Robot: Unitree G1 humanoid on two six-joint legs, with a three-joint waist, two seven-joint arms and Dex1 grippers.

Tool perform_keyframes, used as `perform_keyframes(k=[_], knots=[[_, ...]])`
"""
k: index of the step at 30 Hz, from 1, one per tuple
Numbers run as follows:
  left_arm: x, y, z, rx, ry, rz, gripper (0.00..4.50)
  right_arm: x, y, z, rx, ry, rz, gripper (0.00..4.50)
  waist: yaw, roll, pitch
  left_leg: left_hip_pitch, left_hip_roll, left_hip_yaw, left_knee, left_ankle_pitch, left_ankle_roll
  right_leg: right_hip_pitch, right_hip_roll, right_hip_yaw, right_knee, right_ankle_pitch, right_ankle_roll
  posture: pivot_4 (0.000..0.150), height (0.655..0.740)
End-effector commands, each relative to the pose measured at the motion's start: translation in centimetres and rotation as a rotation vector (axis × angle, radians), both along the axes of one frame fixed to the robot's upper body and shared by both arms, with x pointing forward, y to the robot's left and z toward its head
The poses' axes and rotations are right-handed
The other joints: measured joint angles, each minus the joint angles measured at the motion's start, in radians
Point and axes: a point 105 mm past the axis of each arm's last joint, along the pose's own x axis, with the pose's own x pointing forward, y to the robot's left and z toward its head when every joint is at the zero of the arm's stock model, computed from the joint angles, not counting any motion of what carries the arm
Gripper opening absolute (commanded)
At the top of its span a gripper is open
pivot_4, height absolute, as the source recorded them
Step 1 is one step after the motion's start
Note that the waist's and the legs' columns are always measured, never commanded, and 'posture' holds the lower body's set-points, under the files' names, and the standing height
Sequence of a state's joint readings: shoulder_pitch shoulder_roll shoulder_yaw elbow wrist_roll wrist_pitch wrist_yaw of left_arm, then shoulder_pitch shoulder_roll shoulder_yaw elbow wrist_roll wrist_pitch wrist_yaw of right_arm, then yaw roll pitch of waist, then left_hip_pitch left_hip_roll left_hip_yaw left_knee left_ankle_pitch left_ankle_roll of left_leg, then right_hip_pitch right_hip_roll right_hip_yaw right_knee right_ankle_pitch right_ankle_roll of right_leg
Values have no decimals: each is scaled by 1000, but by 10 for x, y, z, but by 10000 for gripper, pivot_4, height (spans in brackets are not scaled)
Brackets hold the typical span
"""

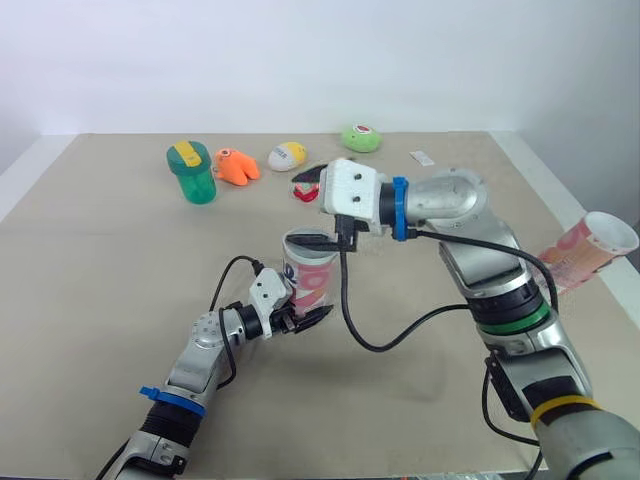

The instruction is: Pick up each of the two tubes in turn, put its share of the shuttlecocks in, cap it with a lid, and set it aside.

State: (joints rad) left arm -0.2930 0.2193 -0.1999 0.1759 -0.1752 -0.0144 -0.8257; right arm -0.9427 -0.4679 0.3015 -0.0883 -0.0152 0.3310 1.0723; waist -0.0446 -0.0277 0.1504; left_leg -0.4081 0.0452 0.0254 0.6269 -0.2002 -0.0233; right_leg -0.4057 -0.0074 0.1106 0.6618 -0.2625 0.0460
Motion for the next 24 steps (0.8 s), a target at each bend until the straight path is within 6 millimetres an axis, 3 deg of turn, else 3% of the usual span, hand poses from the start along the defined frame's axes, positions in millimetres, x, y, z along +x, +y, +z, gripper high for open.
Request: perform_keyframes(k=[1,5,11,16,24], knots=[[-8,-6,-25,51,92,-21,34736,0,0,15,37,31,28,44367,0,0,1,0,0,0,-1,0,0,0,0,0,0,0,0,1500,7400],[-8,-6,-26,51,94,-23,34736,-1,-10,42,89,68,51,44367,1,0,2,-2,0,0,-1,0,0,-1,0,0,0,0,0,1500,7400],[-7,-7,-26,52,91,-26,34736,-10,-18,47,63,122,114,20003,1,0,3,-4,-1,-1,-3,0,0,-1,0,0,-5,0,1,1500,7400],[-7,-7,-26,51,90,-29,34736,-26,-19,32,-48,205,191,1472,2,1,3,-7,-1,-2,-4,0,0,-1,0,0,-9,2,3,1500,7400],[-6,-8,-26,51,89,-26,34736,-39,-20,-23,-268,294,205,1472,2,4,2,-9,-1,-3,-3,0,0,-2,-1,-1,-13,3,4,1500,7400]])
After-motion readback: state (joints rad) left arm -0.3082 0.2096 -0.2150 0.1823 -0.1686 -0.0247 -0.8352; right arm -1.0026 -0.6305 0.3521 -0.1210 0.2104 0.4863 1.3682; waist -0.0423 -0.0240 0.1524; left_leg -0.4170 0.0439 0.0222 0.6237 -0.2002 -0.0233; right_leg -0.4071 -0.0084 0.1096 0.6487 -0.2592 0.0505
